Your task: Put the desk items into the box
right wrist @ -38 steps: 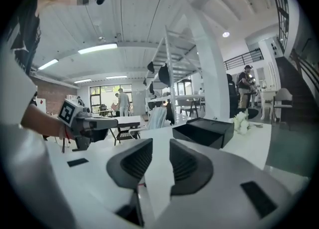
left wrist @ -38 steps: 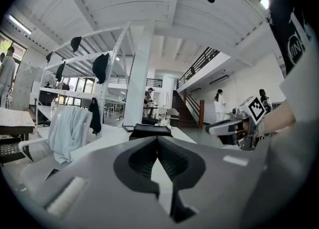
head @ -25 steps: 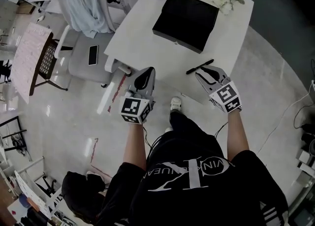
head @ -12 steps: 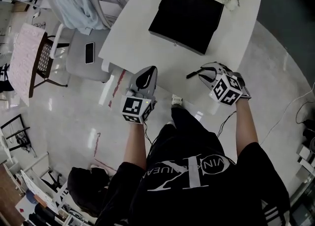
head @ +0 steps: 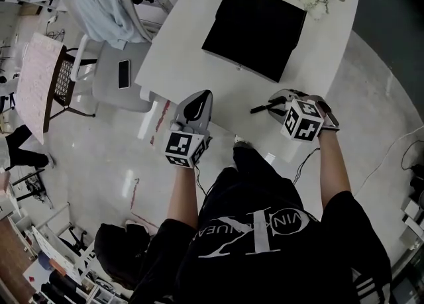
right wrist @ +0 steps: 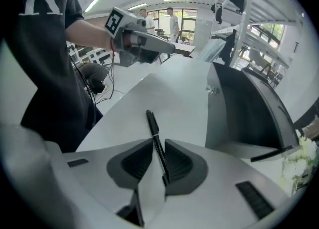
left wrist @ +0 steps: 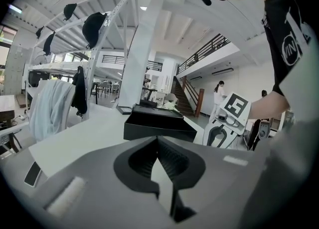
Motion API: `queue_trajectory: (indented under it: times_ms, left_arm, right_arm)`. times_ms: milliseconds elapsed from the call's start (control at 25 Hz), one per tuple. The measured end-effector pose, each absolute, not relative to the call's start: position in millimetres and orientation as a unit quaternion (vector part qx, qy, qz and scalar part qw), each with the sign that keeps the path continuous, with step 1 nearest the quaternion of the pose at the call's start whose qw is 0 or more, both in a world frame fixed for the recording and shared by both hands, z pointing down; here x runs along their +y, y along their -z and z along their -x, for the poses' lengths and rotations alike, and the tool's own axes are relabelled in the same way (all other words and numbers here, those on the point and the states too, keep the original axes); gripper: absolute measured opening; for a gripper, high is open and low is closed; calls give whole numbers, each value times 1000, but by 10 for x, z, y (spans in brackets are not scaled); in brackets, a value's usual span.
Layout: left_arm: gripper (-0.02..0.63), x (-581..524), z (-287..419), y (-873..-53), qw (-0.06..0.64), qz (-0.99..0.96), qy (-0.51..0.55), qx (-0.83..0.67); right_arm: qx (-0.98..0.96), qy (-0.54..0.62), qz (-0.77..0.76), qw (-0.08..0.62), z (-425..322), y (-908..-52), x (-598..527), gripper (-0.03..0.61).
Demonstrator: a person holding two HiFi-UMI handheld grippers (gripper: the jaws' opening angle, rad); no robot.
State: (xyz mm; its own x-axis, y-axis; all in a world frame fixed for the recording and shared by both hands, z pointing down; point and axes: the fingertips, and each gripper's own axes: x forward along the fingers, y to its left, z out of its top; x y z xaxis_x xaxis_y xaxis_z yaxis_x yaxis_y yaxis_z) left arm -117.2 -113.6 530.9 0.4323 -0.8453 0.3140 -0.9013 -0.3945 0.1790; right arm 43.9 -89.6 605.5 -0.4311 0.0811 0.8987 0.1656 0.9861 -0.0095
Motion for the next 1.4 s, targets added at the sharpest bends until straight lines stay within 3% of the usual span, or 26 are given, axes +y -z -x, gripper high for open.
queue_trajectory:
  times_ms: [400,1400]
  left_arm:
    - [5,-1289,1262,-5276,157,-825,-93,-535]
    - [5,-1838,1398,-4699,104,-839,-58,-530]
  right_arm:
    - [-865,-1,53,499,-448,-6013,-941,51]
    - [-937,-47,-141,317,-227,-4891,-1597,51]
